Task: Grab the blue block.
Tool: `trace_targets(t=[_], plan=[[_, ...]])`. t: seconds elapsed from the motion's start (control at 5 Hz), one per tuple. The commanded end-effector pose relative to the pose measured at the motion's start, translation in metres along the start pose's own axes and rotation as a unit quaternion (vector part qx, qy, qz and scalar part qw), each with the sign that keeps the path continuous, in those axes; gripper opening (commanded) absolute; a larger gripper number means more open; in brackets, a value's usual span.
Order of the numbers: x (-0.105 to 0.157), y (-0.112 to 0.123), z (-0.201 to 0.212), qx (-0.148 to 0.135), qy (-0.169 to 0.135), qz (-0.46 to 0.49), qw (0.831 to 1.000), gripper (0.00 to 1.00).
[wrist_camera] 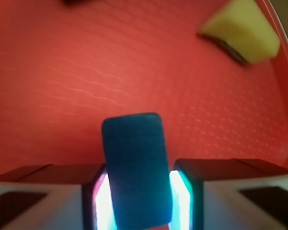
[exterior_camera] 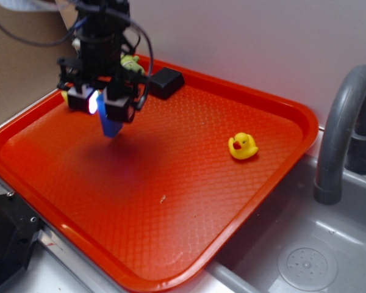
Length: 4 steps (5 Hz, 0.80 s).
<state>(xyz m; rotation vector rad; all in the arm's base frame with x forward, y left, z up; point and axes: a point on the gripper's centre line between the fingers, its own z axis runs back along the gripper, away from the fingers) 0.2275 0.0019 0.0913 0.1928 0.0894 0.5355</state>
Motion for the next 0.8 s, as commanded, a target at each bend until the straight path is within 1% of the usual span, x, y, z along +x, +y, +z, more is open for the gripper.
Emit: trace_targets(t=[0.0, 0.2, 0.4, 0.6], plan=[[-0.013, 0.005, 0.112, -0.148, -0.059, -0.063, 0.985, 0.00], [-0.026, 0.018, 0.141, -0.191, -0.073, -0.092, 0.974, 0.00], [-0.037, 0.035, 0.159, -0.204, -0.090, -0.104, 0.969, 0.00], [-0.030, 0.039, 0.156, -0.189, -0.092, -0.116, 0.971, 0.00]])
